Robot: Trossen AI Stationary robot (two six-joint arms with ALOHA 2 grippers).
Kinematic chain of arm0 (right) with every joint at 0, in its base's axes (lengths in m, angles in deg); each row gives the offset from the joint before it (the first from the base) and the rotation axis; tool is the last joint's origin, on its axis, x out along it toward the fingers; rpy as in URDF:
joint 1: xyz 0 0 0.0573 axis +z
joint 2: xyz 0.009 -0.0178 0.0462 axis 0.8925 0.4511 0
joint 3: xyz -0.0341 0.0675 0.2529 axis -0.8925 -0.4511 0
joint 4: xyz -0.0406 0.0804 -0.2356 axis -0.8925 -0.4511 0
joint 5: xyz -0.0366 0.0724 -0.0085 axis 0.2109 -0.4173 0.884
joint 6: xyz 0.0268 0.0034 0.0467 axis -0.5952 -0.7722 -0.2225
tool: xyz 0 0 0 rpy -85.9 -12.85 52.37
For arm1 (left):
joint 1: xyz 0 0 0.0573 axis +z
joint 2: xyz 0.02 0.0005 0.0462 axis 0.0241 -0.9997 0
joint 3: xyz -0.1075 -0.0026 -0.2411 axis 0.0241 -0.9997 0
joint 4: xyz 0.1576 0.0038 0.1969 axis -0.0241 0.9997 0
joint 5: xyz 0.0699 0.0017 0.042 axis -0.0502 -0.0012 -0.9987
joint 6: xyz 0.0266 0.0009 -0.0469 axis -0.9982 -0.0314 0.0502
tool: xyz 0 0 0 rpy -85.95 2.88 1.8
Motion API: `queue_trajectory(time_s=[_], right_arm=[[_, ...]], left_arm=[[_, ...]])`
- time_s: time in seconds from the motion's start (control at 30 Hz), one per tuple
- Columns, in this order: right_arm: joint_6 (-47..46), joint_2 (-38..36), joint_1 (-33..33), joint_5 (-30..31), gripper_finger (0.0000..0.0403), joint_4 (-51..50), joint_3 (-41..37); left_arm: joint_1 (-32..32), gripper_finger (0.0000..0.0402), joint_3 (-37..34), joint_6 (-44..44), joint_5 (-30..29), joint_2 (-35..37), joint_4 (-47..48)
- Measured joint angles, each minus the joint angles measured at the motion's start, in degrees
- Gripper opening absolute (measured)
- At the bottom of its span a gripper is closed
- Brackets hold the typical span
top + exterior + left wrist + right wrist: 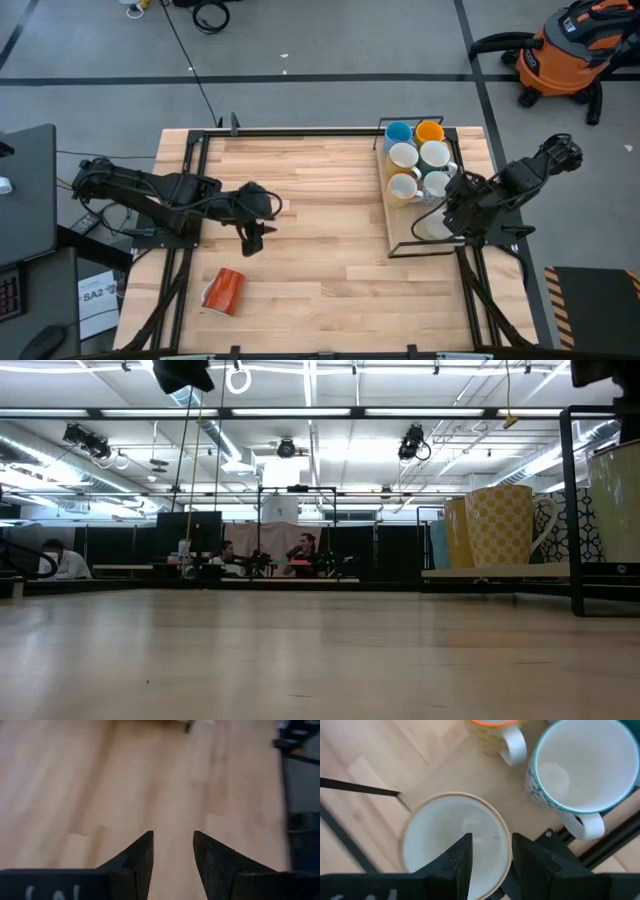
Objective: Place coffee mugs
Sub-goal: Put the brown mug on the shelf
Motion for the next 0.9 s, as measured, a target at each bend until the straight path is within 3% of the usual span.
queue_trajectory(time_s=[0.2, 0.43, 0.67, 0.9], right_arm=[[0.2, 0.0, 0.0, 0.0, 0.0142, 0.6, 3.0], [3.7, 0.0, 0.0, 0.1, 0.0142, 4.8, 3.1], [4.5, 0.0, 0.0, 0.1, 0.0142, 8.4, 3.1], [4.5, 0.0, 0.0, 0.1, 0.0142, 9.7, 3.1]], left_arm=[[-7.3, 0.0144, 0.0, 7.5, 6.0, 0.0, 0.1], [-21.2, 0.0144, 0.0, 23.5, 5.4, -0.1, 0.1], [-34.3, 0.0144, 0.1, 45.5, 2.5, -2.3, 0.9], [-42.5, 0.0144, 0.1, 75.0, 2.8, -5.0, 1.8]])
